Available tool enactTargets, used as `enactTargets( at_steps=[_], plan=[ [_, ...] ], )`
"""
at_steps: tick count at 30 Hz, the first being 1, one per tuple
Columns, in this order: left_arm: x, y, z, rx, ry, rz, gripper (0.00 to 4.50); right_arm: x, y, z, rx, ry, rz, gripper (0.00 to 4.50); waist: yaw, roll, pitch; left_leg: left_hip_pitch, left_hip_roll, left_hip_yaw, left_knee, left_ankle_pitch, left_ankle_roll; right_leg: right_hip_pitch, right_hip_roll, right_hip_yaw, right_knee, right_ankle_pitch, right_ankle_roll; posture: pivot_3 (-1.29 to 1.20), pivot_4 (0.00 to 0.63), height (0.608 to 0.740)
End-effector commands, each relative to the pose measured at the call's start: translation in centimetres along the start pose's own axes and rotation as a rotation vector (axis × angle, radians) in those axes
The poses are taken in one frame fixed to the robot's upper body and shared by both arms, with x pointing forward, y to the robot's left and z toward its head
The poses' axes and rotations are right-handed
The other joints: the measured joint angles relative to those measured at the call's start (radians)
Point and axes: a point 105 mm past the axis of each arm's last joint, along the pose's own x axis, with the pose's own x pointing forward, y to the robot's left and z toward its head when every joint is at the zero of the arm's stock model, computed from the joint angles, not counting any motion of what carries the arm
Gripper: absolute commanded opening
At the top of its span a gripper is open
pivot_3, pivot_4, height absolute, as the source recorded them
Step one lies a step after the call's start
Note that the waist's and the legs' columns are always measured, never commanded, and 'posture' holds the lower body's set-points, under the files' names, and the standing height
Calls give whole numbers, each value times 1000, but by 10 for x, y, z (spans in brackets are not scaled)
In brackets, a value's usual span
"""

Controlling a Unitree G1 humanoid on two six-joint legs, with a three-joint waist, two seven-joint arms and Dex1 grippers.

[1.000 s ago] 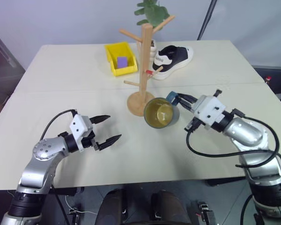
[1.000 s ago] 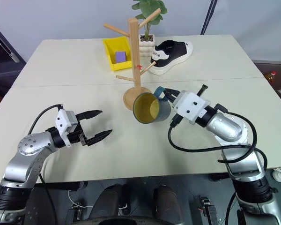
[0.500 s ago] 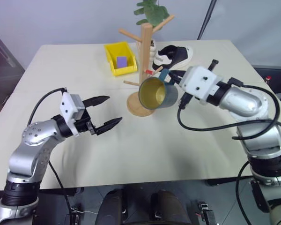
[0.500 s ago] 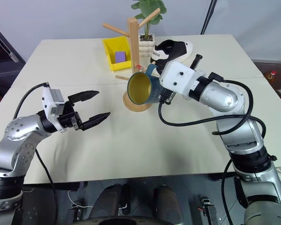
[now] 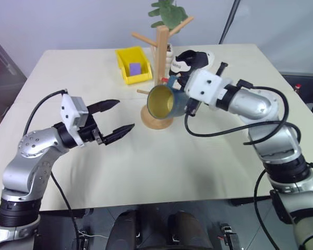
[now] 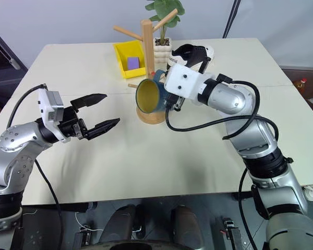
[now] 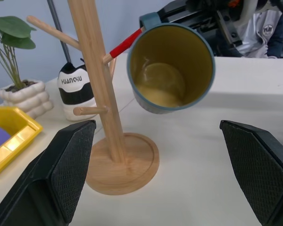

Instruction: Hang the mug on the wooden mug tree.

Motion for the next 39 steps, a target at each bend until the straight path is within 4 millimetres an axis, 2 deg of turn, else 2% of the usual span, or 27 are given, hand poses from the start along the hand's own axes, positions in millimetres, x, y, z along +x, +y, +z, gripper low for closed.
enactTargets(
  at_steps=[1,10,18,21,24,27,29,31,36,38,39],
  plan=[
    [1,-2,16,45,-38,-10,4500,0,-11,11,-37,-26,-40,48,0,0,0,0,0,0,0,0,0,0,0,0,0,0,0,0,150,740],
    [5,-2,28,43,-83,-15,4500,10,-9,6,-50,6,-30,48,0,0,0,0,0,0,0,0,0,0,0,0,0,0,0,0,150,740],
    [6,-2,33,41,-101,-13,4500,15,-8,10,-46,-13,-26,48,0,0,0,0,0,0,0,0,0,0,0,0,1,0,0,0,150,740],
    [6,-2,33,41,-100,-11,4500,14,-10,12,-46,-19,-38,1000,-1,0,0,0,0,0,0,0,0,0,0,0,1,0,0,0,150,740],
    [6,-2,33,41,-100,-9,4500,10,-17,13,-64,-22,-65,2359,-1,0,0,0,0,0,0,0,0,0,0,0,1,0,0,0,150,740],
    [5,0,31,38,-94,-1,4500,-2,-27,11,-57,-27,-86,2359,0,0,0,0,0,0,0,0,0,0,0,0,1,0,0,0,150,740],
    [3,2,27,28,-83,19,4500,-15,-34,8,11,-43,-105,2359,3,0,0,0,0,0,0,0,0,0,0,0,0,0,0,0,150,740],
    [-1,8,20,6,-70,61,4500,-30,-33,-3,114,-55,-105,2359,5,0,0,0,0,0,0,0,0,0,0,0,0,0,0,0,150,740],
    [-12,25,-5,-55,-20,198,4500,-59,-13,-40,405,-52,-134,2359,3,-1,0,1,0,-1,0,0,0,3,0,-1,-1,0,0,0,150,740],
    [-21,34,-23,-71,11,296,4500,-68,3,-63,544,-30,-174,2359,-2,-1,0,1,0,-1,0,0,0,3,0,-1,-1,0,0,0,150,740],
    [-27,41,-36,-95,30,369,4500,-73,17,-80,637,-3,-203,2359,-1,-1,-1,2,0,-1,0,0,0,2,0,-1,0,0,0,0,150,740]
  ],
)
